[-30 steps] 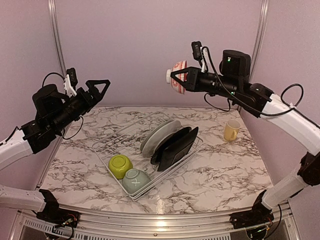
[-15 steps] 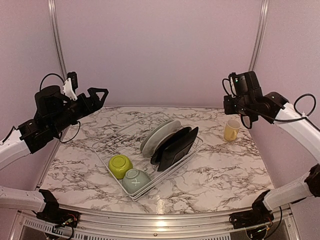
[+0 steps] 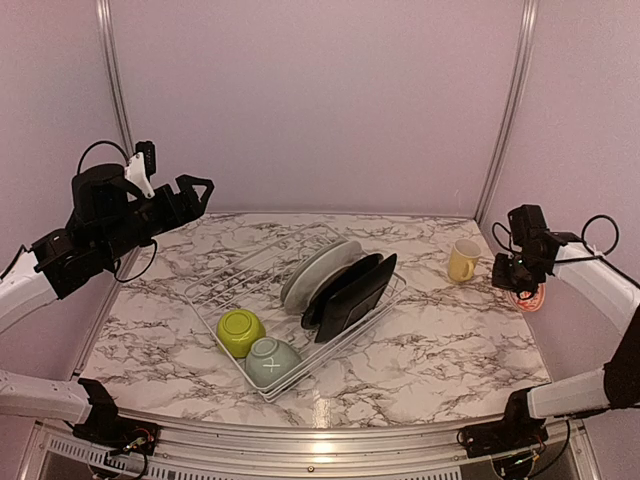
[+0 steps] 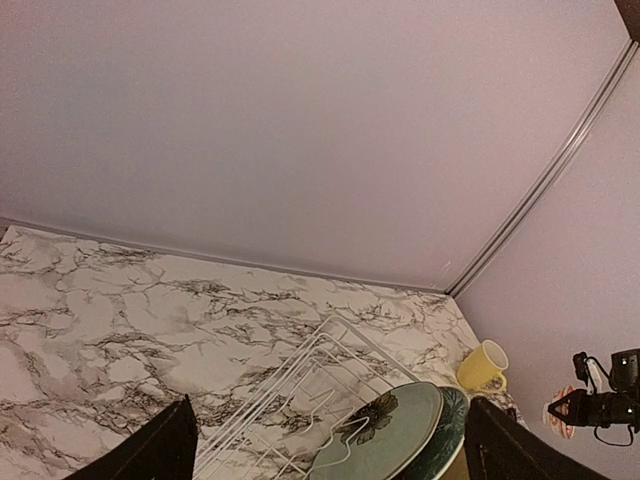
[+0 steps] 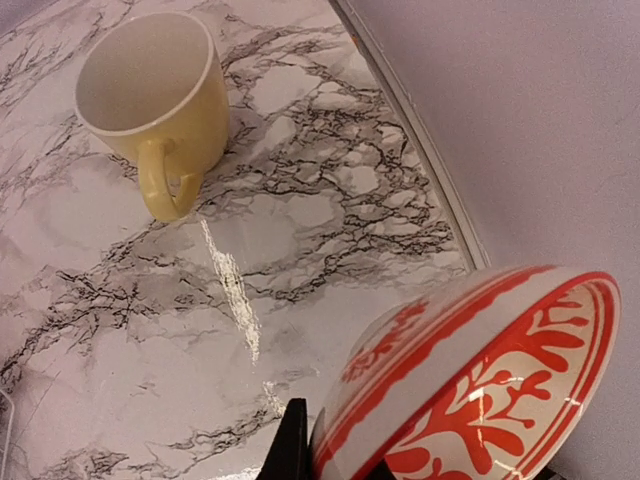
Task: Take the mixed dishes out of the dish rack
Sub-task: Place the bowl at the corner of the board.
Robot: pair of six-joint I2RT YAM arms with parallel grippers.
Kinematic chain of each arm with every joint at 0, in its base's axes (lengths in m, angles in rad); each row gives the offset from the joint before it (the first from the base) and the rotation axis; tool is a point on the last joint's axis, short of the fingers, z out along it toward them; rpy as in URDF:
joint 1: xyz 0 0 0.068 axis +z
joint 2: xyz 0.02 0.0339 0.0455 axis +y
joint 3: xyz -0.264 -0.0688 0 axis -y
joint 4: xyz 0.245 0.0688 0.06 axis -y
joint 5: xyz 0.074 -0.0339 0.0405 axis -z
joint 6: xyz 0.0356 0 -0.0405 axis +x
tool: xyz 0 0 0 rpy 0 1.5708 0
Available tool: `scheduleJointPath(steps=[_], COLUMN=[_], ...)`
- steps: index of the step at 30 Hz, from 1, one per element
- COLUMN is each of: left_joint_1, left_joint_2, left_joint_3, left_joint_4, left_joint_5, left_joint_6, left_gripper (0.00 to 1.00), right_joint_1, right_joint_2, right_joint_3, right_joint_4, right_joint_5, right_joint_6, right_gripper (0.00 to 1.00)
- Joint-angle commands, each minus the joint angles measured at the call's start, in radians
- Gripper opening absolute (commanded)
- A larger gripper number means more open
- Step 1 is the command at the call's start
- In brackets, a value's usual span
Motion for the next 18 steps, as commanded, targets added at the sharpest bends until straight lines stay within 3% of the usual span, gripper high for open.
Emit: scheduleJointPath(steps=[1, 18], left_joint_1=[0.005, 0.005], left_joint_2=[0.005, -0.019], left_joint_3=[0.035, 0.015], left_joint_4=[-0.100, -0.192], left_joint_5=[-0.047, -0.068], left_joint_6=[-0.003, -0.061], left_gripper=[0.96, 0.96], right_joint_1=[-0.086, -0.101], right_joint_2=[0.030, 0.327], right_joint_3=[-0.043, -0.022], right_joint_4=[0.138, 0.291], right_joint_5=[-0.143, -0.098], right_joint_6=[0.044, -0.001], right_gripper=[0.00, 0.00])
